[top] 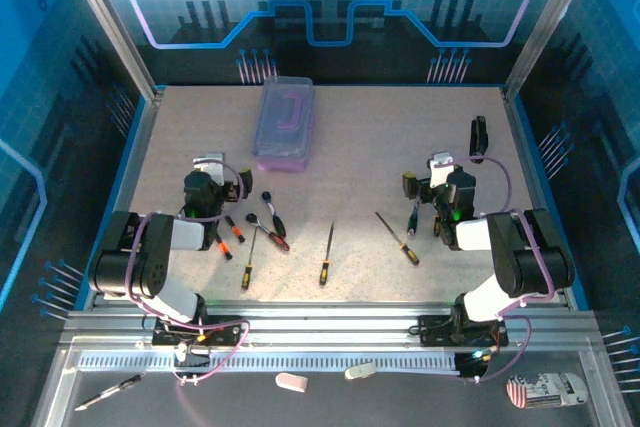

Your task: Pack the tool kit

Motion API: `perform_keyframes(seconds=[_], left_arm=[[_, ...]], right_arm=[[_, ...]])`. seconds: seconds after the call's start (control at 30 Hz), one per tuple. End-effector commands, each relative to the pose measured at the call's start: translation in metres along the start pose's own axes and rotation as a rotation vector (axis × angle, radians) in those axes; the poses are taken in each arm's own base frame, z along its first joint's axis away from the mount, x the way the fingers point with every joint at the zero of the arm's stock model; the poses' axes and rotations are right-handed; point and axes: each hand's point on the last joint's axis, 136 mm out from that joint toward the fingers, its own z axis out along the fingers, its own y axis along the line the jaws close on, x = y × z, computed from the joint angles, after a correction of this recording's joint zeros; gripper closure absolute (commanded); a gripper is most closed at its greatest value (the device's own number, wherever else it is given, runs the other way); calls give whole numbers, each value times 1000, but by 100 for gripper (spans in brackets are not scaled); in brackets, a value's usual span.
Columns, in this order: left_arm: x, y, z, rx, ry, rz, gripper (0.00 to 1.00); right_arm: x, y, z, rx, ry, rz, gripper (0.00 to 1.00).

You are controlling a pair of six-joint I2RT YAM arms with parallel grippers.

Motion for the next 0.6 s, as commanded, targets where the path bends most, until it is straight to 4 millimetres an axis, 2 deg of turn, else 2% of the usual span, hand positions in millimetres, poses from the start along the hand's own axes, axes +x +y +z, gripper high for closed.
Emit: perform_keyframes(seconds=[0.0, 0.43, 0.57], left_arm=[[-7, -1, 1, 14, -20, 4, 1], [-8, -1, 2, 14, -20, 1, 1], [-20, 13, -3, -75, -30, -29, 1]], right_arm=[[-13, 1, 0, 6, -37, -15, 0], [-13, -4, 1, 7, -31, 9, 0], [-19, -13, -1, 87, -26, 11, 0]])
